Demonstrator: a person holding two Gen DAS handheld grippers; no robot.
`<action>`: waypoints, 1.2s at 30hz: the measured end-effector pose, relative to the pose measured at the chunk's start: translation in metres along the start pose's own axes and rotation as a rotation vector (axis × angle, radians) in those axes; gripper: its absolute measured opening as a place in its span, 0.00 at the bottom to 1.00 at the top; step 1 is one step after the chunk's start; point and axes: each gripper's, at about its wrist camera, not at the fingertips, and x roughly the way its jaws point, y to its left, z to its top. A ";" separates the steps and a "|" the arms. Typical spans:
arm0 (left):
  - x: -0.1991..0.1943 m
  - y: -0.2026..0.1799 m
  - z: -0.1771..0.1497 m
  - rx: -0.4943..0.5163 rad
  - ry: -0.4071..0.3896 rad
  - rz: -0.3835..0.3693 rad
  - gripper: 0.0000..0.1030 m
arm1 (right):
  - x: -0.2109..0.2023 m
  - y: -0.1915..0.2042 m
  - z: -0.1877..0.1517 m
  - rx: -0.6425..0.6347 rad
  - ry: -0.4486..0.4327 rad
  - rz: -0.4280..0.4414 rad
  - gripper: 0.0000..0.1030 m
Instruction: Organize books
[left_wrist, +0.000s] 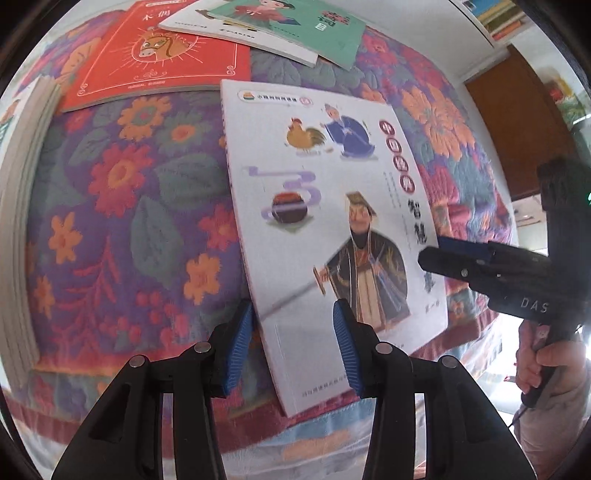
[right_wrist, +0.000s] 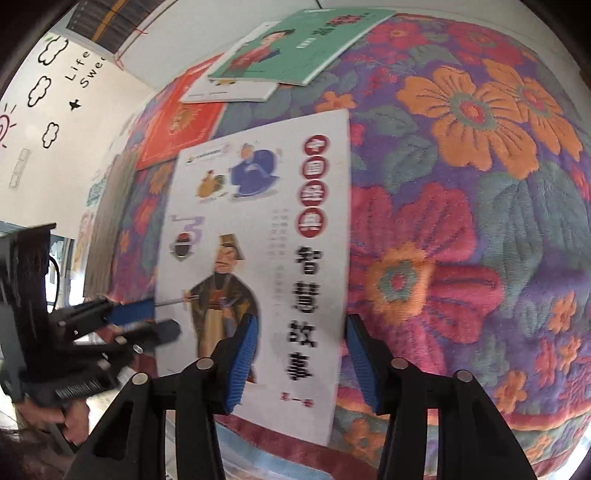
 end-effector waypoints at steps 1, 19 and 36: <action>0.002 0.001 0.003 -0.003 0.002 -0.012 0.39 | -0.001 -0.005 0.000 0.003 0.001 0.008 0.45; 0.012 0.017 0.040 -0.035 0.052 -0.122 0.39 | 0.009 -0.014 0.019 0.017 0.029 0.209 0.44; 0.011 0.013 0.040 -0.100 -0.006 -0.072 0.35 | 0.007 -0.012 0.017 0.041 0.015 0.097 0.24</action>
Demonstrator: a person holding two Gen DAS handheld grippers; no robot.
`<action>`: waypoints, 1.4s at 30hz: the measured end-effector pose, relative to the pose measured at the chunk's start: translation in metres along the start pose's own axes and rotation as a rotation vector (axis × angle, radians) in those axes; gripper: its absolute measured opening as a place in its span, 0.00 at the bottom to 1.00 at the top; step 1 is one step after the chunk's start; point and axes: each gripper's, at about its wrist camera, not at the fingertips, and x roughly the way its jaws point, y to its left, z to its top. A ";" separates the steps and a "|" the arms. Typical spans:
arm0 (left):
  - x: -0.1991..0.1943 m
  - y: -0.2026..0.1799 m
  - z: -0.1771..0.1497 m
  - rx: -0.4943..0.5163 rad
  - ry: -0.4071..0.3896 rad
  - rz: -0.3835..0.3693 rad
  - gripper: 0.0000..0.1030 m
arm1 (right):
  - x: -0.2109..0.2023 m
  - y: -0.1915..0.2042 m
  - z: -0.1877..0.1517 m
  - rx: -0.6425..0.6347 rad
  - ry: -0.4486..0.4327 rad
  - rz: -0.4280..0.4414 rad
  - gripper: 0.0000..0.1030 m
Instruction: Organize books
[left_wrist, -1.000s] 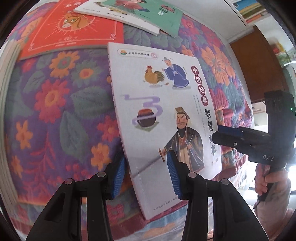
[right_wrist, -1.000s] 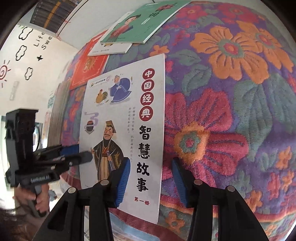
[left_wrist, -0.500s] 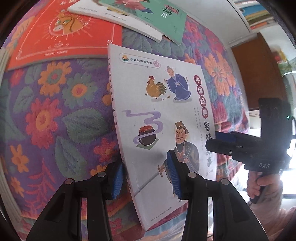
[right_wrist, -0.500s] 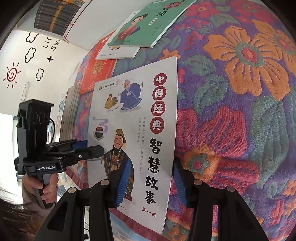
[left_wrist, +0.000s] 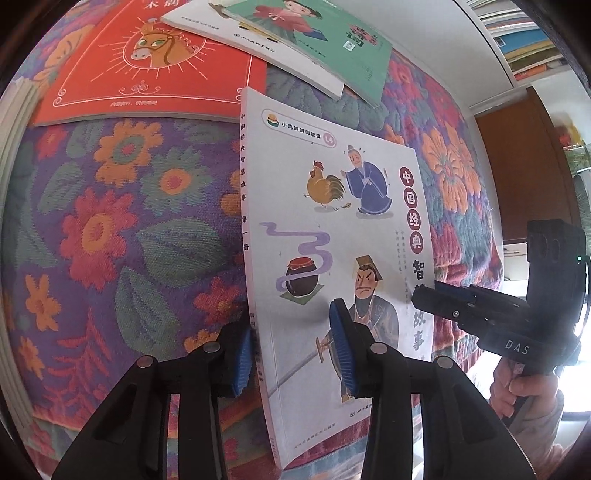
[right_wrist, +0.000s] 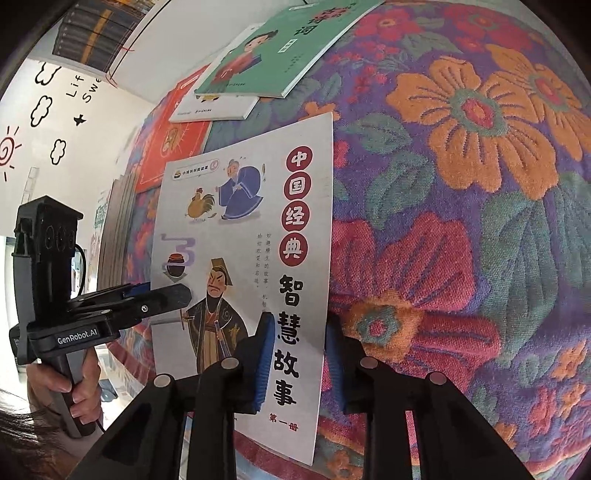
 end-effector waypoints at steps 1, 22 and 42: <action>0.000 0.000 0.000 -0.003 -0.004 0.000 0.35 | 0.000 0.000 0.000 0.002 -0.003 0.000 0.24; -0.002 0.005 -0.003 -0.090 -0.047 0.012 0.36 | 0.000 0.005 -0.002 0.007 -0.008 0.006 0.24; 0.004 -0.012 -0.004 -0.103 -0.072 0.103 0.38 | -0.004 -0.010 -0.004 0.040 -0.017 0.126 0.19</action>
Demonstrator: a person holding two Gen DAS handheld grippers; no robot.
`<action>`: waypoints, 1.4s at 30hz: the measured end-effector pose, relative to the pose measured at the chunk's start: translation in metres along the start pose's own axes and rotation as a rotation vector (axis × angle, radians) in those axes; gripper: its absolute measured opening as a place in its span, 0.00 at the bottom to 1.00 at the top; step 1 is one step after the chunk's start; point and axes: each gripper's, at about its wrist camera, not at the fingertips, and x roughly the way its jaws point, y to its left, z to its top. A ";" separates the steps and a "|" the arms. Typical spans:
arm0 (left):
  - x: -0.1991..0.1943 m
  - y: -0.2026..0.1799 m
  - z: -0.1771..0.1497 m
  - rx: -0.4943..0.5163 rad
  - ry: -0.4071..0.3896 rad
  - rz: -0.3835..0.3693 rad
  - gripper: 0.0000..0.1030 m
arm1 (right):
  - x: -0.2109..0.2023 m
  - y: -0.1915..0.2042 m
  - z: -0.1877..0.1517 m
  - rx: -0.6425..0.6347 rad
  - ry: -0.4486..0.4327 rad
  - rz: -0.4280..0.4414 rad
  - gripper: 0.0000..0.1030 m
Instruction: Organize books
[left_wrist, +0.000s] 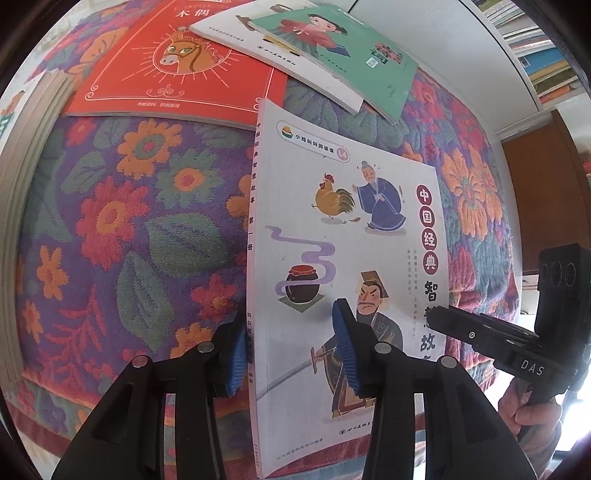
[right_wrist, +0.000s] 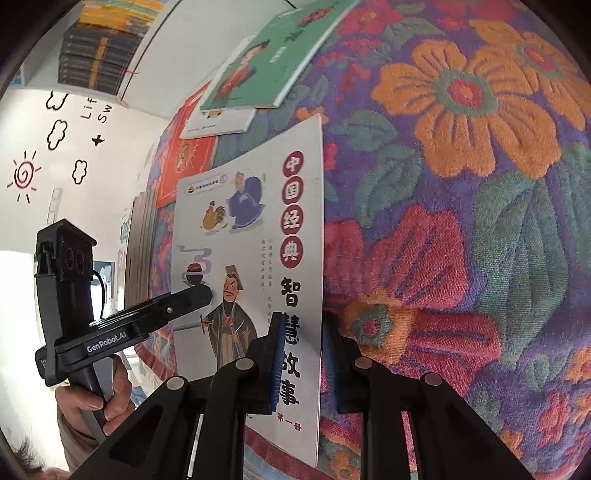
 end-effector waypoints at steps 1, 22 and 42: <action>0.000 0.001 0.000 0.000 0.003 -0.005 0.38 | -0.001 0.001 0.000 -0.003 -0.003 -0.002 0.19; -0.024 0.002 0.005 0.208 0.045 -0.098 0.36 | -0.008 0.061 -0.018 0.021 -0.122 -0.087 0.19; -0.097 0.048 0.025 0.239 -0.090 -0.197 0.36 | -0.017 0.143 -0.024 -0.032 -0.246 -0.030 0.19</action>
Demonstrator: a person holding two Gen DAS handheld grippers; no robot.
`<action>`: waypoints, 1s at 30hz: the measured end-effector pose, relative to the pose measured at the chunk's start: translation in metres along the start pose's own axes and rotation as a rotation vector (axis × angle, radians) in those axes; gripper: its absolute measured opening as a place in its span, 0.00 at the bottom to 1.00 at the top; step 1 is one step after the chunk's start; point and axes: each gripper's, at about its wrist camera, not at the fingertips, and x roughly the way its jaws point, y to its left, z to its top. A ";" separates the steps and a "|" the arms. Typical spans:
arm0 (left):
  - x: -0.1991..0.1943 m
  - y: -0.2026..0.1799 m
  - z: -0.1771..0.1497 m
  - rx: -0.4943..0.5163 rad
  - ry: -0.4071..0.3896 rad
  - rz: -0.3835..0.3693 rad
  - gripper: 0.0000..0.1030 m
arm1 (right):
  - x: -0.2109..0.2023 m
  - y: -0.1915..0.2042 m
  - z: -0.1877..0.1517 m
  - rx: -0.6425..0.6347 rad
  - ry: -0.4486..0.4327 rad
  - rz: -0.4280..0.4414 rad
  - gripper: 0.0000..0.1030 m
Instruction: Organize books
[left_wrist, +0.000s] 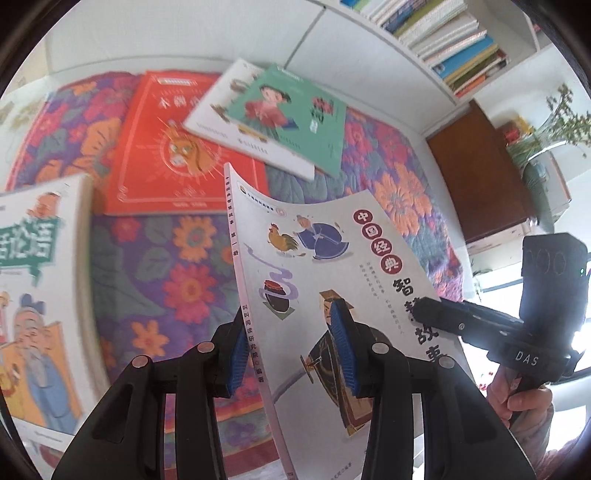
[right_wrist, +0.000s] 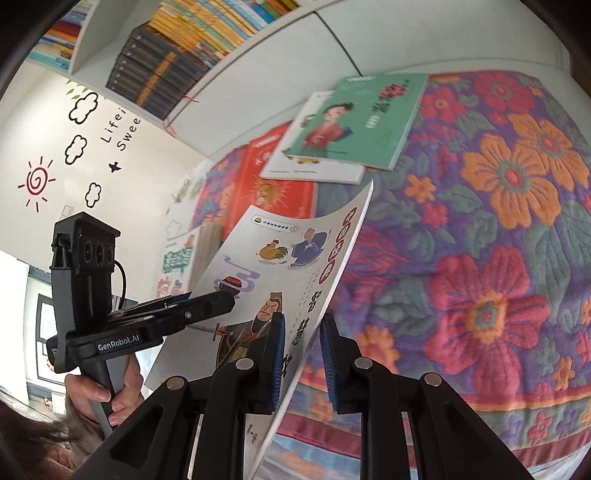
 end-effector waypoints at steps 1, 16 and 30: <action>-0.005 0.003 0.000 0.004 -0.010 0.001 0.36 | 0.000 0.006 0.001 -0.007 -0.006 0.003 0.19; -0.067 0.068 0.007 -0.002 -0.102 0.028 0.36 | 0.031 0.091 0.013 -0.112 -0.027 0.077 0.19; -0.113 0.134 -0.002 -0.067 -0.166 0.094 0.36 | 0.080 0.159 0.026 -0.203 0.005 0.140 0.19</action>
